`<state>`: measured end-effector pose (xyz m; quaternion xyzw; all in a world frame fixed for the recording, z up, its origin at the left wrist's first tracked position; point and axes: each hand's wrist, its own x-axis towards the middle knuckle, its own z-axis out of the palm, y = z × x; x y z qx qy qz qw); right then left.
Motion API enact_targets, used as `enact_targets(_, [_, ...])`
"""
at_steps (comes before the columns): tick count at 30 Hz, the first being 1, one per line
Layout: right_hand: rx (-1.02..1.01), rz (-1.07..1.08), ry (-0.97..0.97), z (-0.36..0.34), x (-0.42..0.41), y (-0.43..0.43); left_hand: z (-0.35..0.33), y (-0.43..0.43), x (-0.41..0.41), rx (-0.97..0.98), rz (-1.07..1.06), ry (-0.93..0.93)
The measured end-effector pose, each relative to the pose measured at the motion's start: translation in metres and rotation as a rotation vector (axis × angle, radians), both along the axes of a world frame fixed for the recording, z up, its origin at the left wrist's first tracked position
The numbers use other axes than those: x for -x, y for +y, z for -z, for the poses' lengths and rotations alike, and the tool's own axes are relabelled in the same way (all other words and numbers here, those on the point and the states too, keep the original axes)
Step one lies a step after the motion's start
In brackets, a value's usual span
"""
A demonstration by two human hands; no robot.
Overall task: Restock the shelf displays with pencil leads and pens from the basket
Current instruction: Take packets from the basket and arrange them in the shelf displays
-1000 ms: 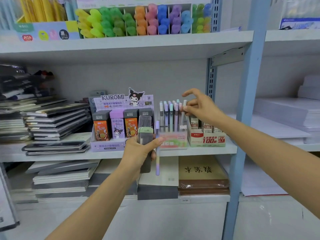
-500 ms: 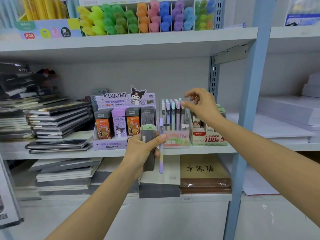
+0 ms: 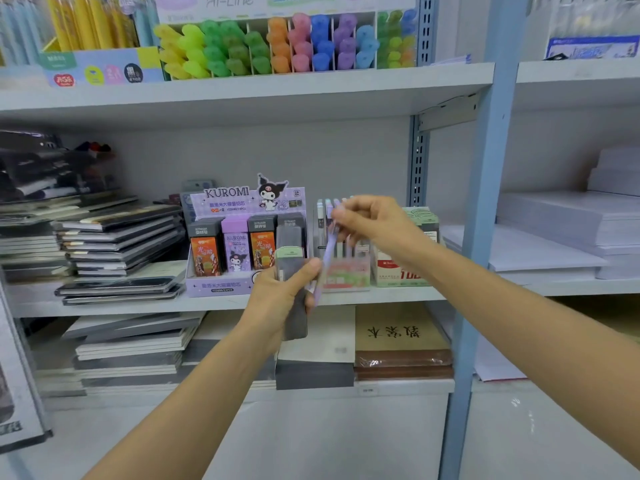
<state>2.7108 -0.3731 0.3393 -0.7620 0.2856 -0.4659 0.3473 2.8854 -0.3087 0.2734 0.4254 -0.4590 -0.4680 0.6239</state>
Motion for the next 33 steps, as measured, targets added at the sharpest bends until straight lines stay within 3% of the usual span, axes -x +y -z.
enact_targets(4, [0.075,0.166,-0.229,-0.021,0.011,-0.010,0.002,-0.004,-0.012,-0.185,-0.002,0.169])
enact_targets(9, [0.141,0.321,-0.236,-0.023,0.006,-0.028,0.003,-0.003,-0.021,-0.228,0.155,0.373])
enact_targets(17, [0.223,0.407,-0.408,-0.023,-0.003,-0.042,0.010,-0.002,-0.033,-0.114,0.145,0.161])
enact_targets(25, [0.280,0.352,-0.044,0.001,-0.026,-0.045,0.017,-0.003,-0.033,-0.072,0.100,0.147])
enact_targets(33, [0.294,0.328,0.100,-0.008,-0.024,-0.050,0.019,-0.002,-0.040,-0.082,0.107,0.116])
